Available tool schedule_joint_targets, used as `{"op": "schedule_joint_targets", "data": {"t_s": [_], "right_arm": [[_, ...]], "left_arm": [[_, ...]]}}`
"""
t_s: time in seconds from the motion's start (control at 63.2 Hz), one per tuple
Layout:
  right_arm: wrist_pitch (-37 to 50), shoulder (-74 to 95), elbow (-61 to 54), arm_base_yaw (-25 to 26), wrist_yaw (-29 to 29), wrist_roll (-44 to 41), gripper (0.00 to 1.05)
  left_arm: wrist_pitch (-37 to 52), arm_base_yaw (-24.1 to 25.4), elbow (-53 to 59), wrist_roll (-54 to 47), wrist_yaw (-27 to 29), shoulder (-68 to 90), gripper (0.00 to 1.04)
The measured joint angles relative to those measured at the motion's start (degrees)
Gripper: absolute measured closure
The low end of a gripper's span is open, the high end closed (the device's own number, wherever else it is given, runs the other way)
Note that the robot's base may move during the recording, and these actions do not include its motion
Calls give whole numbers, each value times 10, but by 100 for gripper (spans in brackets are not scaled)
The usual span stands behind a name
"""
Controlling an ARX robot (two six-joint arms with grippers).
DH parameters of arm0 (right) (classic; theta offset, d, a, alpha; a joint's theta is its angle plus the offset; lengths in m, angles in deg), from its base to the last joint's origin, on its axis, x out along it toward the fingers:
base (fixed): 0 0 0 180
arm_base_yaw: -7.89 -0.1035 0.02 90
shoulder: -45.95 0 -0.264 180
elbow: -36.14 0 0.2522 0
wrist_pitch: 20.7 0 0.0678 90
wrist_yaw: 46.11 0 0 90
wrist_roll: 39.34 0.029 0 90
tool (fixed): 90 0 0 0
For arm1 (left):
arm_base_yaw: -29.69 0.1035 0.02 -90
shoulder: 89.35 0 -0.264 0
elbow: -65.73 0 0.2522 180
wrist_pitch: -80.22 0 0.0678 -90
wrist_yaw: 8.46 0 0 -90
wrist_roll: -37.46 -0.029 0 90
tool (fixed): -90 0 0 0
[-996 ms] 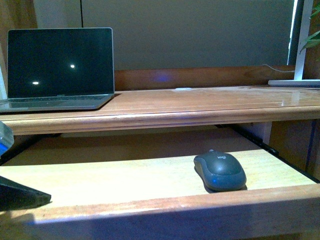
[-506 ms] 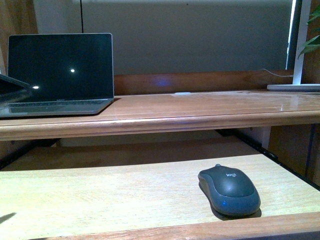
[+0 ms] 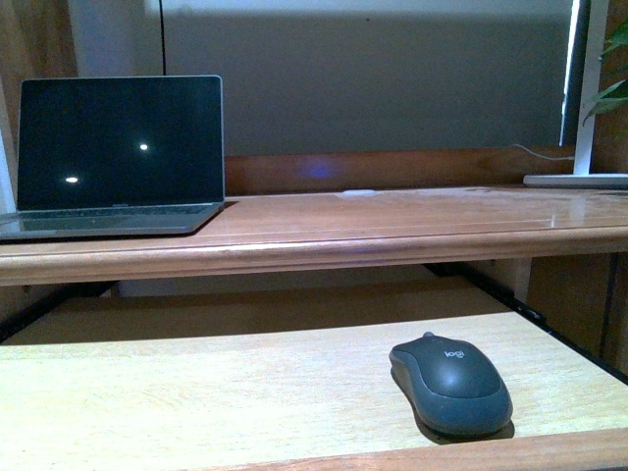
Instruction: Place mouse
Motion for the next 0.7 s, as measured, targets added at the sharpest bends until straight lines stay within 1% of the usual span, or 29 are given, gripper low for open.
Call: {"op": "schedule_joint_targets", "data": {"t_s": [0.111,0.142,0.174,0.19,0.221,0.269,0.285,0.301,0.332,0.348,0.38,0.443,0.522,0.569,0.696], "right_arm": [[0,0,0,0,-3,1,7],[-9,6,2,4,-23,6,7],[-28,22,10,6,-61,24,7],[-30,38,16,1,-78,34,7],[-22,67,26,-17,-87,45,7],[0,107,40,-52,-80,55,7],[7,117,43,-62,-74,56,7],[22,136,51,-81,-60,61,7],[45,163,65,-109,-39,65,7],[53,172,70,-118,-32,65,7],[76,198,85,-145,-9,65,7],[113,246,117,-196,38,64,7],[141,300,153,-251,92,63,7],[161,342,180,-297,134,60,7],[207,420,218,-387,221,45,7]], "left_arm": [[2,54,47,-3,-59,-41,50],[2,67,57,-3,-69,-49,55],[2,79,64,-3,-77,-54,60],[2,85,67,-3,-82,-56,64],[2,91,70,-3,-89,-59,67],[2,103,73,-4,-102,-65,76],[2,106,74,-4,-106,-66,78],[1,117,75,-5,-125,-69,81],[0,134,75,-5,-148,-73,85],[0,152,76,-5,-166,-75,89],[0,174,77,-5,-181,-78,94],[0,194,80,-4,-185,-81,102],[0,198,85,-6,-191,-85,102],[0,198,88,-6,-192,-86,102],[1,200,101,-6,-193,-100,102]]}}
